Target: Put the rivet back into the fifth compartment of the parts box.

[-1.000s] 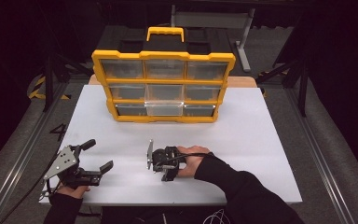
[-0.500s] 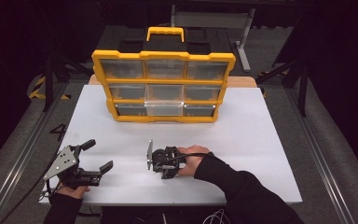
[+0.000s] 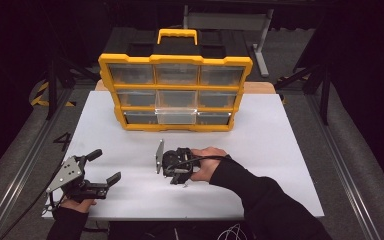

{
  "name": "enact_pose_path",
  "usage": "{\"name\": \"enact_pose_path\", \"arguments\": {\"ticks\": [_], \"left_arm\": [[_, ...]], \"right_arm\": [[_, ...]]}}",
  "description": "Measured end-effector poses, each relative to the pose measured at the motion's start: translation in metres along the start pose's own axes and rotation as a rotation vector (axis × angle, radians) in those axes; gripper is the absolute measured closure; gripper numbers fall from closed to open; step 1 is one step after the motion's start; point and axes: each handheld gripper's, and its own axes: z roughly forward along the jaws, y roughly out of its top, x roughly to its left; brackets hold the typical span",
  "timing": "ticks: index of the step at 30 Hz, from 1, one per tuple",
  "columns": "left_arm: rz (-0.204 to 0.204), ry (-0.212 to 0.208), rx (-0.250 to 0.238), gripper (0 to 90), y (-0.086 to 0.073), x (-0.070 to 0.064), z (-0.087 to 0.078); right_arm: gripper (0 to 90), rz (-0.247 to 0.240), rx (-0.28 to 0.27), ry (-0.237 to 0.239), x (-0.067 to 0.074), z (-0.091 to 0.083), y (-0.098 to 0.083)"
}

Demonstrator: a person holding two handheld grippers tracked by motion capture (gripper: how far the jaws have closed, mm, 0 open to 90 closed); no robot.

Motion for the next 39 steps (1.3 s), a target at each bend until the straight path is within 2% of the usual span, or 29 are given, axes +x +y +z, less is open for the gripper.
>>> {"name": "enact_pose_path", "arguments": {"ticks": [5, 9, 14, 16, 24, 34, 36, 39], "left_arm": [[0.001, -0.002, 0.002, 2.3, 0.0, 0.0, 0.0], [0.004, -0.002, 0.002, 2.3, 0.0, 0.0, 0.0], [0.004, 0.0, 0.0, 2.3, 0.0, 0.0, 0.0], [0.004, 0.0, 0.001, 2.3, 0.0, 0.0, 0.0], [0.007, 0.0, 0.003, 2.3, 0.0, 0.0, 0.0], [0.001, 0.001, 0.001, 2.3, 0.0, 0.0, 0.0], [0.002, 0.0, 0.002, 2.3, 0.0, 0.0, 0.0], [0.001, 0.001, 0.001, 2.3, 0.0, 0.0, 0.0]], "right_arm": [[72.9, -0.02, -0.016, -0.015, -0.003, -0.017, 0.005], [73.0, -0.016, -0.017, -0.026, -0.005, -0.026, 0.008], [72.9, -0.019, -0.032, -0.047, -0.011, -0.049, 0.013], [72.9, -0.018, -0.034, -0.048, -0.012, -0.052, 0.013], [73.0, -0.025, -0.047, -0.085, -0.02, -0.082, 0.02], [72.9, 0.004, -0.074, -0.109, -0.036, -0.113, 0.023], [73.0, 0.014, -0.073, -0.126, -0.042, -0.12, 0.024], [72.9, 0.023, -0.076, -0.128, -0.047, -0.124, 0.025]]}}
